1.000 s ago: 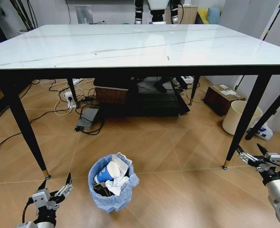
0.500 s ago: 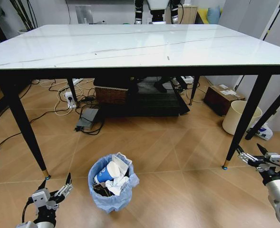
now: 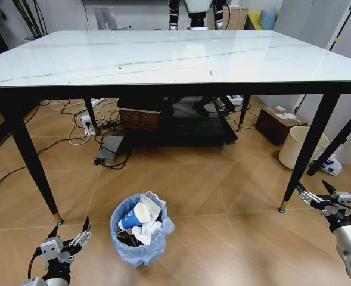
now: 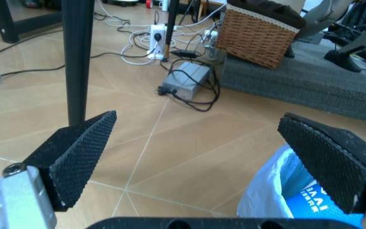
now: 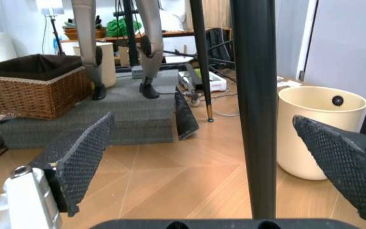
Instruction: Pick up the trash bin and place the trash from the table into it.
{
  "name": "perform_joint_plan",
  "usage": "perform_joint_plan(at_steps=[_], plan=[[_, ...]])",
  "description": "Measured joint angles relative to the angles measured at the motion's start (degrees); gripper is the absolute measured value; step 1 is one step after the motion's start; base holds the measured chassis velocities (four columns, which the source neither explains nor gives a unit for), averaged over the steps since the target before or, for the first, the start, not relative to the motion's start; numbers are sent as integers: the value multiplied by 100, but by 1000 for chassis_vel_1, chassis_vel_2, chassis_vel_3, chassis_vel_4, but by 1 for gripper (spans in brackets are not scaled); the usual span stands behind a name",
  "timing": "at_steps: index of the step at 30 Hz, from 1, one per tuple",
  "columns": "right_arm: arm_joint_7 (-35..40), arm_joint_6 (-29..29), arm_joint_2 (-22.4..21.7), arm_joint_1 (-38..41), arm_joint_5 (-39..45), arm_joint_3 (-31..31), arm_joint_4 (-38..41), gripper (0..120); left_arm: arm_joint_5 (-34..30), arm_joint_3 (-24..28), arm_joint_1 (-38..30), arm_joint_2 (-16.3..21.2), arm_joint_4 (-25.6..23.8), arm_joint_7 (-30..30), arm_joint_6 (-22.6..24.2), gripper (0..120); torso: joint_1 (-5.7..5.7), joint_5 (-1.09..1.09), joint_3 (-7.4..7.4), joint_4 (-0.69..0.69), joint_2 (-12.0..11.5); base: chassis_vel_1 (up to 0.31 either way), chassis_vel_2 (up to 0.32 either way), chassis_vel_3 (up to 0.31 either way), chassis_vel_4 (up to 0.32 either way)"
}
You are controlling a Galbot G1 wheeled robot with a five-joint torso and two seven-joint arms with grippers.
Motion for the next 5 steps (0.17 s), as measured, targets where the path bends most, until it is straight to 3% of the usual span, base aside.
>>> perform_joint_plan(at_steps=[5], plan=[[0, 0, 0, 0, 0, 0, 0, 100, 0, 2, 0, 0, 2, 0, 0, 100, 0, 0, 0, 0, 0, 0, 0, 0, 0]])
